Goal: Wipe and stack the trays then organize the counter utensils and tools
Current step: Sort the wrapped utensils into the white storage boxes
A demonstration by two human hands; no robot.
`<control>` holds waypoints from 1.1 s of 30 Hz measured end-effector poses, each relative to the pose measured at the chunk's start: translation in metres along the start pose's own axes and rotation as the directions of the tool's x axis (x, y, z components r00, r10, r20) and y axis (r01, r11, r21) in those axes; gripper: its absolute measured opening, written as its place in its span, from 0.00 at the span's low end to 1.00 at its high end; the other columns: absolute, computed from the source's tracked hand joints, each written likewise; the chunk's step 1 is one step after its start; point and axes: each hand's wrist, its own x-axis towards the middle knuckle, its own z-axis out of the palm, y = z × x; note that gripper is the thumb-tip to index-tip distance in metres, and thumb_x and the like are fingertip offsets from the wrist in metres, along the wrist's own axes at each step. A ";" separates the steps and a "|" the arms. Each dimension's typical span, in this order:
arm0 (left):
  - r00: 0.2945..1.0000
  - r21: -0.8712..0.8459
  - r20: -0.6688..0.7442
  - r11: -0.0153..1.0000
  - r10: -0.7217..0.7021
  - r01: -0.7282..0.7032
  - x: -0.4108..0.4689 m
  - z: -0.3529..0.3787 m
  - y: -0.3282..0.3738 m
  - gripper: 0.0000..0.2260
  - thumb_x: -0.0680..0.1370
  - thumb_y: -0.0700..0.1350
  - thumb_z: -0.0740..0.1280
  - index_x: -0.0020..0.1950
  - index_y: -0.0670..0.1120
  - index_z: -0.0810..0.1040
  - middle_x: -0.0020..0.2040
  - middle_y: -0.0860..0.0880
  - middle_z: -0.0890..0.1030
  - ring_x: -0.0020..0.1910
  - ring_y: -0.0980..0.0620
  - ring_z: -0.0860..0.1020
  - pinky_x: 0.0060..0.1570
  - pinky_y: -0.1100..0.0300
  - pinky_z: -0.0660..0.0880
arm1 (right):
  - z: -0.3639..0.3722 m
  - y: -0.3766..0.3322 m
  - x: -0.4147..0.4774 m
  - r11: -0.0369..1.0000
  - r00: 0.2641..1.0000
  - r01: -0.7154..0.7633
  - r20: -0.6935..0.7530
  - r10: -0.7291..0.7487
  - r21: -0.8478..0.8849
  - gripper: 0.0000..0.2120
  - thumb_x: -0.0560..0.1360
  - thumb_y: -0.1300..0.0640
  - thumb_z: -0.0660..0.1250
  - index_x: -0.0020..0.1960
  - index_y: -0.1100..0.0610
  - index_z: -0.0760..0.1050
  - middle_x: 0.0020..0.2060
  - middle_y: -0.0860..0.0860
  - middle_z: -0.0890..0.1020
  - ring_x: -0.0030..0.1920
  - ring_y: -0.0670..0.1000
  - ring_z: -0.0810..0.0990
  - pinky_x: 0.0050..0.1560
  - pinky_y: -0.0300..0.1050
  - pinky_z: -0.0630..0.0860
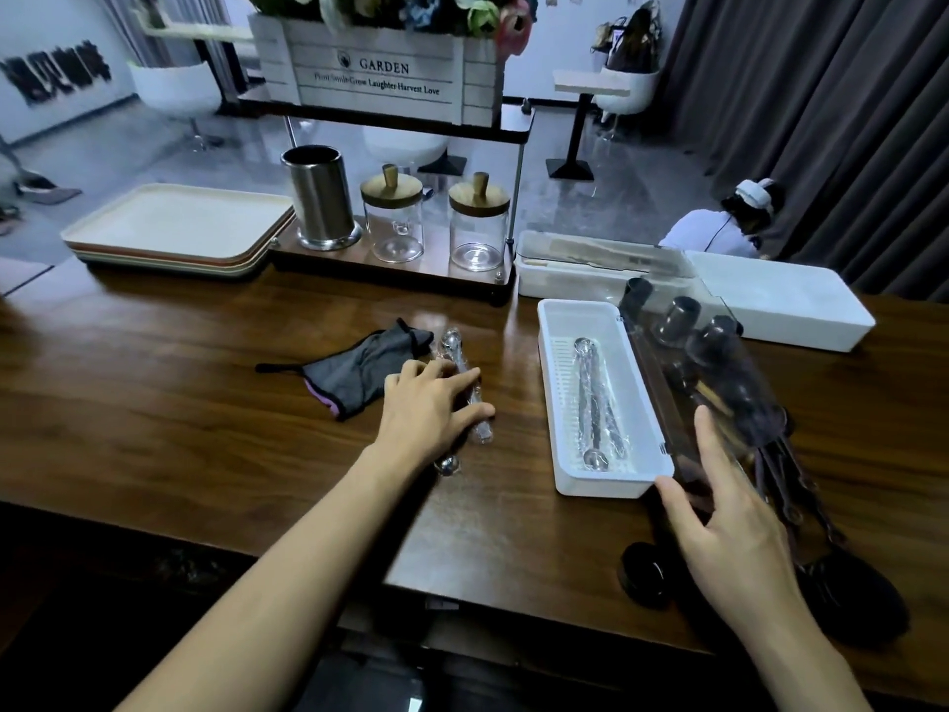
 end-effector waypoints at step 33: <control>0.851 -0.861 0.485 -0.282 -0.201 0.424 0.016 -0.036 0.011 0.18 0.83 0.32 0.59 0.66 0.48 0.79 0.46 0.47 0.79 0.36 0.56 0.76 0.31 0.70 0.74 | 0.001 0.000 -0.006 0.999 0.999 0.034 -0.002 -0.034 0.037 0.36 0.81 0.49 0.65 0.81 0.40 0.48 0.78 0.41 0.60 0.60 0.38 0.67 0.60 0.36 0.64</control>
